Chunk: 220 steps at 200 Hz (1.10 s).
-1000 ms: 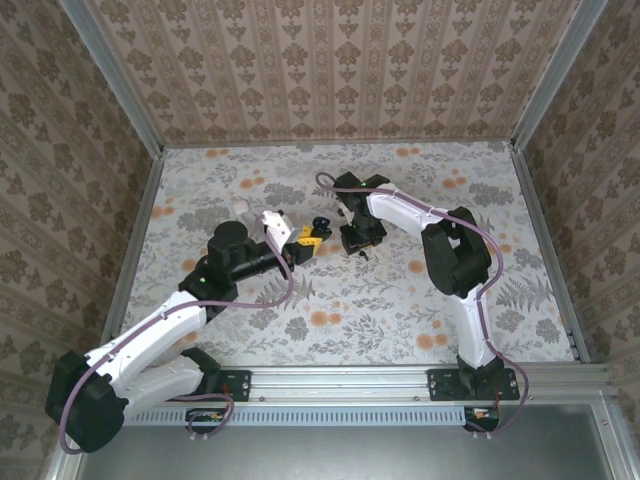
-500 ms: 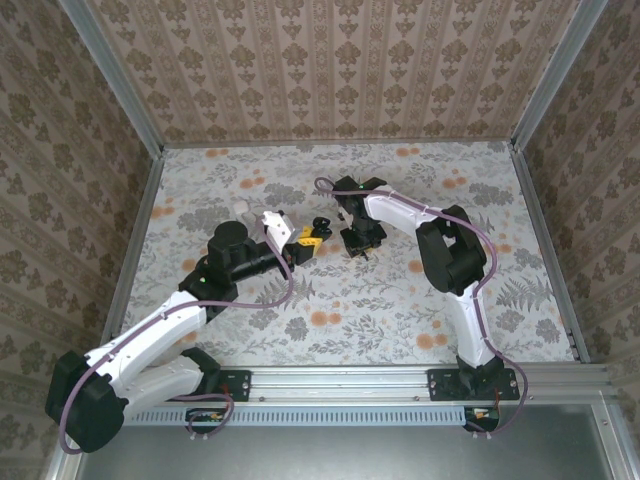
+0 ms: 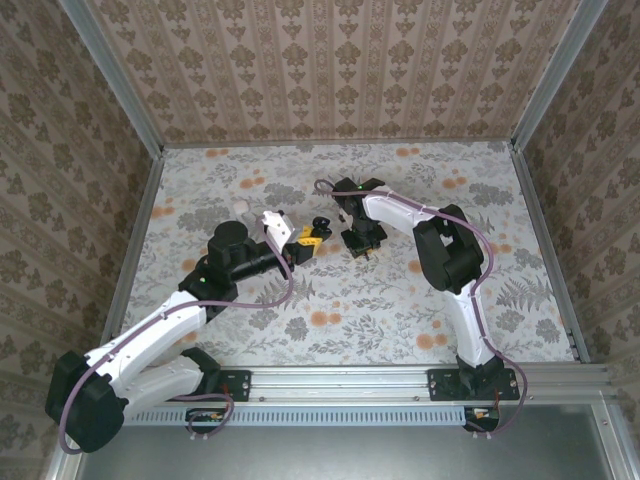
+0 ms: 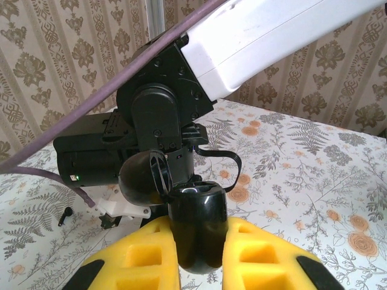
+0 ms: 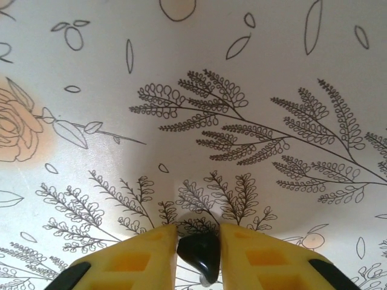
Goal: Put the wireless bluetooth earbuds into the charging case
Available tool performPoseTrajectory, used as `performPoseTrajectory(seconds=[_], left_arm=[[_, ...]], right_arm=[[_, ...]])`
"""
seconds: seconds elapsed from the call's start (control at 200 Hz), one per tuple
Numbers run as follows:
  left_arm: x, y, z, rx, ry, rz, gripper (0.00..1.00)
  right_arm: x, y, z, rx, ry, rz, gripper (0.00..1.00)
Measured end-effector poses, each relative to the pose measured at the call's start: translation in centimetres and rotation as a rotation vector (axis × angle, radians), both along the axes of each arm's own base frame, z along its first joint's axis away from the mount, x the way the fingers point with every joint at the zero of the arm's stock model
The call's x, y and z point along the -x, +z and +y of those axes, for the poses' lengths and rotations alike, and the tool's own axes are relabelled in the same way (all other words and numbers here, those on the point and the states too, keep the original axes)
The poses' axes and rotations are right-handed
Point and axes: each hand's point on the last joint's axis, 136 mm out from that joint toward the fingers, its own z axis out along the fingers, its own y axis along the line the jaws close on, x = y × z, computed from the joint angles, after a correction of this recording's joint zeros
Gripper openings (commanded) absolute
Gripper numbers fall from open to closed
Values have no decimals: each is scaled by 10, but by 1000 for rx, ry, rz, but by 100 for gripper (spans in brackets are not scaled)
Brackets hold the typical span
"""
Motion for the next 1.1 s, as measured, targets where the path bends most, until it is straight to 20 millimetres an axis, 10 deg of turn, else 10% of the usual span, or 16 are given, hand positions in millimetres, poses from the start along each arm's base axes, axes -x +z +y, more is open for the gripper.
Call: performPoseTrajectory(seconds=[0.42,1.1], left_arm=[[0,-7,-9,-8,-47,-4,0],[5,15,-15,150,-93,-122,0]], right_arm=[[-1,13,-1,-30,-33,-33,18],[12,197,-4,-504,-216,-592,18]])
